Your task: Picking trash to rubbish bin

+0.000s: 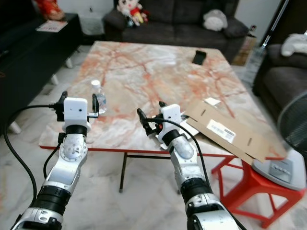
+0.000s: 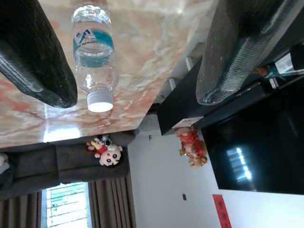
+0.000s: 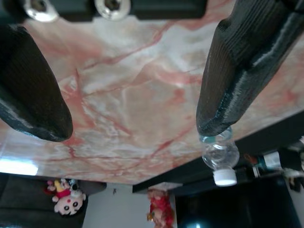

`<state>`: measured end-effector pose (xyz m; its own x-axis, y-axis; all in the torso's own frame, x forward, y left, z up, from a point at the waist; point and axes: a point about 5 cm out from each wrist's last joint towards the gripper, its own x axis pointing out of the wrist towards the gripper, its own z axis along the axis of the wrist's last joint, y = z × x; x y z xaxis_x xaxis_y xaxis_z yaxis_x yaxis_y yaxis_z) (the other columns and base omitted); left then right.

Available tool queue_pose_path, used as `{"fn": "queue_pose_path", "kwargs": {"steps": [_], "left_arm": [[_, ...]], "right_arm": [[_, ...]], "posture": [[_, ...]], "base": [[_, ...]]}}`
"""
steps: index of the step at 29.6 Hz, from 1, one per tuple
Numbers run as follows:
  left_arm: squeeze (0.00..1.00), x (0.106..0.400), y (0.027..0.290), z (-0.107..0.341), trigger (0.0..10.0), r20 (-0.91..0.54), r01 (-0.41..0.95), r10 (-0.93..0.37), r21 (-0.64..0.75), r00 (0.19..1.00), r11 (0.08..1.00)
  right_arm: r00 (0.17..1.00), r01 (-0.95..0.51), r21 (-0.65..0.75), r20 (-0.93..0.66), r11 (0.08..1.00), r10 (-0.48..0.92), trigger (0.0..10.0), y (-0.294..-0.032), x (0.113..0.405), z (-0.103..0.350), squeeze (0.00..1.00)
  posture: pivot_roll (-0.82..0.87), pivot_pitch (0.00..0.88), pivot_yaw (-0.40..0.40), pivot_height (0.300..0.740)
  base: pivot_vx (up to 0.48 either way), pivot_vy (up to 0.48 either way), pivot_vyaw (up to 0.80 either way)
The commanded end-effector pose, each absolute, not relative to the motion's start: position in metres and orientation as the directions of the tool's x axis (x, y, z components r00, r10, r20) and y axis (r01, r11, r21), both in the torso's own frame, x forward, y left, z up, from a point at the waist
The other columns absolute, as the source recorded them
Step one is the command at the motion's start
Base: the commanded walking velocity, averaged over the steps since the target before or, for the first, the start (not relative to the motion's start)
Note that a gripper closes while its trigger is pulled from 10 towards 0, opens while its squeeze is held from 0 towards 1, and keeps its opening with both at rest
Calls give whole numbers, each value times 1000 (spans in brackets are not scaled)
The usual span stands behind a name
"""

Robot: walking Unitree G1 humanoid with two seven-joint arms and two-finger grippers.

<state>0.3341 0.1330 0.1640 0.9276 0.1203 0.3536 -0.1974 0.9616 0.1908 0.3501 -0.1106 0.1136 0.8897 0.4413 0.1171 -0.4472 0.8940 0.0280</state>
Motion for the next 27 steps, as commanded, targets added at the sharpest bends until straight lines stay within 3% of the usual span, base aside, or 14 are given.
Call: {"fn": "queue_pose_path", "kwargs": {"steps": [1, 27], "left_arm": [[0, 334, 138, 169, 10000, 371, -215, 130, 198, 919, 956], [0, 335, 133, 176, 10000, 384, -177, 88, 203, 919, 963]], "right_arm": [[880, -459, 25, 149, 888, 451, 10000, -106, 351, 121, 0], [889, -443, 47, 151, 895, 432, 10000, -108, 353, 122, 0]], "posture": [[20, 21, -85, 740], [20, 33, -84, 740]], "base": [[326, 0, 494], [327, 0, 16]]}}
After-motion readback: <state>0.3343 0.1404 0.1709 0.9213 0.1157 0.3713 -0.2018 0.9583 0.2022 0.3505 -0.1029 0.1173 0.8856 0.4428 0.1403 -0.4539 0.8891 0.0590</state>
